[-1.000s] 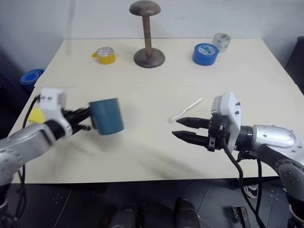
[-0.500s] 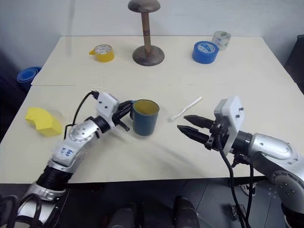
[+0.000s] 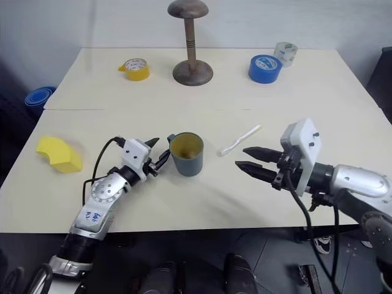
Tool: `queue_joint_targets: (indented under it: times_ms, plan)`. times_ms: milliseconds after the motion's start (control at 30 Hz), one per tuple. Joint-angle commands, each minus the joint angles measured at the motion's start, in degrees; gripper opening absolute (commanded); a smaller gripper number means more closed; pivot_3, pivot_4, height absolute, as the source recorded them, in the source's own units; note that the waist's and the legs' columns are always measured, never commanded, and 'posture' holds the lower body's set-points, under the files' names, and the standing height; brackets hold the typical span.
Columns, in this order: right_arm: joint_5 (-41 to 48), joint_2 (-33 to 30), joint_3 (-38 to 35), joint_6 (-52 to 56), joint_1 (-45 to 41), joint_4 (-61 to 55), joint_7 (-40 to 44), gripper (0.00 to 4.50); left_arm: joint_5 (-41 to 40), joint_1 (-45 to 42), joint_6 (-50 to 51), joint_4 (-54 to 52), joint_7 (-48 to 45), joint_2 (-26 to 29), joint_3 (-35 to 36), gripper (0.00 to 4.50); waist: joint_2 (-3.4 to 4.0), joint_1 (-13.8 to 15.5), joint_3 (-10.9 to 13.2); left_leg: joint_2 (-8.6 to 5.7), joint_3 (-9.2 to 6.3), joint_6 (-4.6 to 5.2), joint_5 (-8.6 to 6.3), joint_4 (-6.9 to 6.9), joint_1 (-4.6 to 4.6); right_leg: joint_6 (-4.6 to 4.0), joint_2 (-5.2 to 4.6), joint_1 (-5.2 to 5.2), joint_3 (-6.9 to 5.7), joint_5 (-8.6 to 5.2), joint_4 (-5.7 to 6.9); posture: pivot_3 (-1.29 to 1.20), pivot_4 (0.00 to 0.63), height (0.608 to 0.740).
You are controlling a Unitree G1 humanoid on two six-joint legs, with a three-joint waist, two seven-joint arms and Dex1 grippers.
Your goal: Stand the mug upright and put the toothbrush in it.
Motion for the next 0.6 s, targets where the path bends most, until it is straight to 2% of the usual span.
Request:
queue_joint_targets:
  times_ms: [33, 133, 233, 333, 433, 600]
  plan:
    - [-5.3, -3.1, 2.7, -3.7, -3.2, 4.5, 7.2, 1.81, -5.2, 2.7, 7.3, -12.2, -3.2, 3.4, 6.1, 3.23, 0.01, -0.2, 0.0, 0.02, 0.00, 0.00, 0.00, 0.00, 0.00, 0.00, 0.01, -0.01, 0.00, 0.00, 0.01, 0.00, 0.150, 0.740]
    - [-11.1, -6.0, 8.0, -6.1, -7.8, 11.8, 14.3, 1.81, -13.7, 6.4, 17.6, -21.0, -7.7, 9.2, 13.2, 3.23, 0.01, -0.4, 0.0, 0.06, 0.02, 0.00, 0.00, 0.01, 0.01, 0.00, 0.02, -0.01, 0.00, 0.00, 0.01, 0.00, 0.150, 0.740]
    - [-21.2, -5.5, 17.9, -12.2, -18.3, 23.0, 22.1, 2.82, -27.9, 8.7, 29.9, -25.3, -16.8, 19.6, 23.9, 3.26, 0.05, -0.7, 0.1, 0.11, 0.01, -0.01, 0.00, 0.06, 0.01, -0.03, 0.03, -0.05, 0.04, -0.02, 0.07, 0.00, 0.150, 0.740]
    - [-31.2, 0.2, 26.9, -19.0, -29.6, 36.0, 25.7, 2.91, -38.1, 7.8, 38.4, -23.6, -26.3, 29.1, 30.9, 3.26, 0.05, -1.7, 0.3, 0.11, 0.04, -0.04, 0.02, 0.09, 0.02, -0.09, 0.04, -0.08, 0.04, -0.05, 0.18, 0.00, 0.150, 0.740]
    - [-41.5, 8.5, 33.9, -30.0, -40.2, 54.6, 29.1, 2.91, -43.4, 3.7, 42.2, -21.3, -30.9, 35.5, 33.1, 3.26, 0.18, -2.1, 0.3, 0.11, 0.11, -0.10, 0.03, 0.01, 0.06, -0.20, 0.08, -0.12, 0.04, -0.11, 0.22, 0.00, 0.150, 0.740]
    - [-53.5, 19.3, 38.9, -47.4, -52.5, 84.1, 28.6, 2.91, -47.1, -2.2, 44.6, -21.0, -32.8, 38.6, 31.9, 3.26, 0.28, -2.9, 0.4, 0.07, 0.00, -0.15, 0.05, -0.14, -0.10, -0.17, 0.09, -0.27, -0.12, -0.10, 0.27, 0.00, 0.150, 0.740]
